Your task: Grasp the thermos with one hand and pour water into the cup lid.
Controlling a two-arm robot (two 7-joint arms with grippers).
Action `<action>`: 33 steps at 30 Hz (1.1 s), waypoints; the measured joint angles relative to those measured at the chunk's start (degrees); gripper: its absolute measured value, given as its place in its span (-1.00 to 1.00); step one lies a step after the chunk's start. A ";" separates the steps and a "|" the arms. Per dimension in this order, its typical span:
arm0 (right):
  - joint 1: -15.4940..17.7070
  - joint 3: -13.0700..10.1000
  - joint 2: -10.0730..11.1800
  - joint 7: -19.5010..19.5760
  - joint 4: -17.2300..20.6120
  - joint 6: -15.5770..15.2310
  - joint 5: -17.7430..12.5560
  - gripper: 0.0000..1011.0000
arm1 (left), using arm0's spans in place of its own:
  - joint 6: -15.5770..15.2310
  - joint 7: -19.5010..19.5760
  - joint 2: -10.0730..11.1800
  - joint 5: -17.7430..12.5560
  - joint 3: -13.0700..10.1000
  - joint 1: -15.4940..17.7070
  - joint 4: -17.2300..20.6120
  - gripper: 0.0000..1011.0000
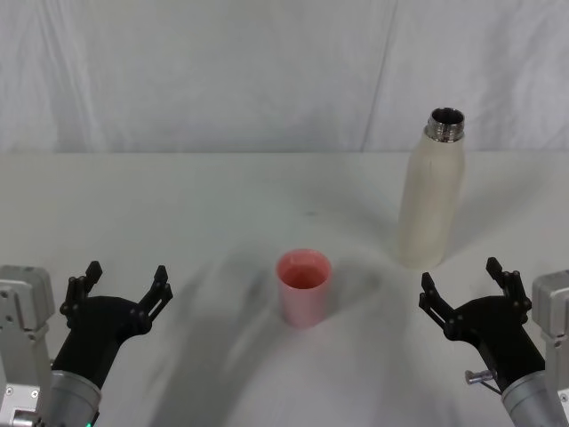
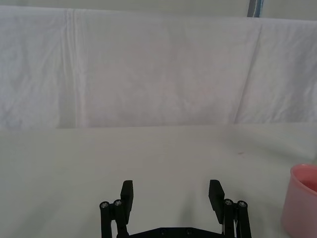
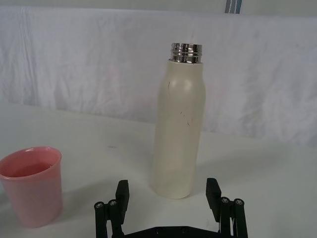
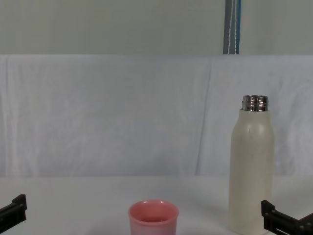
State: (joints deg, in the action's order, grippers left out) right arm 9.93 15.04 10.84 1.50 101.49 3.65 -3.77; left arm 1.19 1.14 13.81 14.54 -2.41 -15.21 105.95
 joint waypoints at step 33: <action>0.00 0.00 0.00 0.00 0.00 0.00 0.00 0.98 | 0.00 0.00 0.00 0.00 0.00 0.00 0.00 0.98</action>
State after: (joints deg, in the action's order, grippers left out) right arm 9.93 15.04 10.84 1.50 101.49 3.64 -3.78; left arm 1.19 1.14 13.80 14.55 -2.41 -15.21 105.95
